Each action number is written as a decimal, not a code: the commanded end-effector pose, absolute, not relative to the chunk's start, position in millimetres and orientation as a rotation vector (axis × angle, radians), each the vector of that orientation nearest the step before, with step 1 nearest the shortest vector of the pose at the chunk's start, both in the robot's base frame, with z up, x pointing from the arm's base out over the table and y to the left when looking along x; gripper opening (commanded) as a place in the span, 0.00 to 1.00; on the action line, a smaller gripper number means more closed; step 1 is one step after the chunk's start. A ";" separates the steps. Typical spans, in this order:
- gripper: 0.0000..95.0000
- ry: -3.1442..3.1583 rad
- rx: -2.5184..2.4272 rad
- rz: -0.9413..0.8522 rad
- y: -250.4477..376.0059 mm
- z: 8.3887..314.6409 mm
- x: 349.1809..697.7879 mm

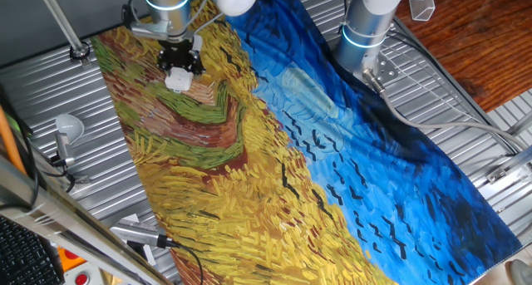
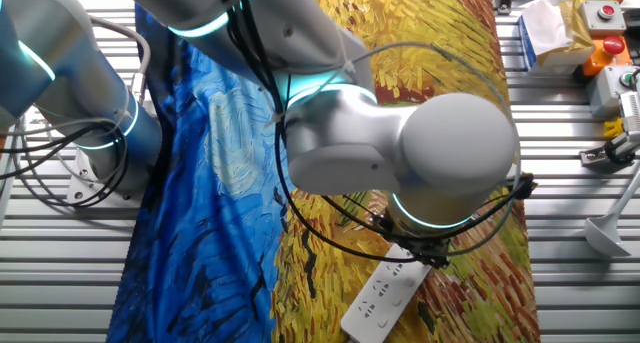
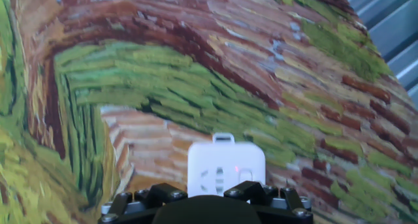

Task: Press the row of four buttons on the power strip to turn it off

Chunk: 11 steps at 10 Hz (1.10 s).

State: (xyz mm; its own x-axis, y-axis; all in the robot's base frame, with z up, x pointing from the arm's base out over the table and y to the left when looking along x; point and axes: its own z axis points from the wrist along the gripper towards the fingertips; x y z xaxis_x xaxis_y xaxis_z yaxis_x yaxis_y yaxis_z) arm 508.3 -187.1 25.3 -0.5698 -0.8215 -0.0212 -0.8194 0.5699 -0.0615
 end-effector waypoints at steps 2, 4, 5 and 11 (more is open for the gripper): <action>0.80 2.738 -1.433 -0.069 -185.8 22.3 507.5; 0.80 2.739 -1.431 -0.070 -183.5 22.7 506.9; 0.80 2.741 -1.429 -0.073 -182.6 22.4 506.5; 0.80 2.730 -1.432 -0.081 -182.6 15.7 505.7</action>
State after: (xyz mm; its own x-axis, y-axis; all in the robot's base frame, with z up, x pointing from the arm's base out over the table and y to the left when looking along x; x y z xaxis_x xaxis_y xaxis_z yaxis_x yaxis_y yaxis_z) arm 505.2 -182.4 21.6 -0.5665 -0.8236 -0.0282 -0.8206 0.5669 -0.0719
